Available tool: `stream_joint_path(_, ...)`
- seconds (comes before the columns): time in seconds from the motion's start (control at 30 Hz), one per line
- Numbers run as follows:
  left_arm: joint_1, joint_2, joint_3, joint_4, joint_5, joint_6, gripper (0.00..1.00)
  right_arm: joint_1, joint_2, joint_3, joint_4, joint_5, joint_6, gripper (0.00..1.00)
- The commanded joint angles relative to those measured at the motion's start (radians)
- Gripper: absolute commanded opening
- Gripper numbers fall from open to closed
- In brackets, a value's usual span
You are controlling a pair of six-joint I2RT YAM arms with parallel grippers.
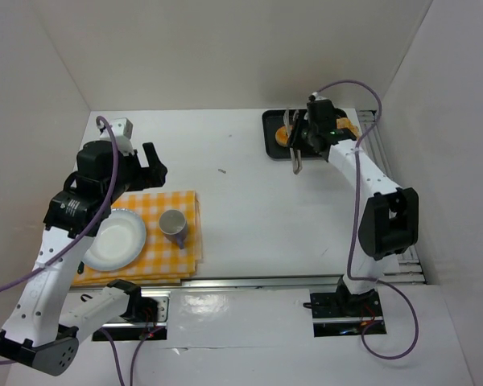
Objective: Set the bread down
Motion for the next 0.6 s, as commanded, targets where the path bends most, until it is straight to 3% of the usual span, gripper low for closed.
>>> stream_joint_path(0.0,0.007,-0.022,0.028,0.022,0.007,0.008,0.99,-0.069,0.028,0.027,-0.073,-0.183,0.001,0.48)
stream_joint_path(0.33,0.007,-0.031,0.028,0.022,0.007,0.008,0.99,-0.184,0.09,0.001,0.035,-0.362,0.073,0.52)
stream_joint_path(0.57,0.007,-0.031,0.028,0.022,0.007,0.008,0.99,-0.193,0.077,-0.04,0.069,-0.303,0.153,0.54)
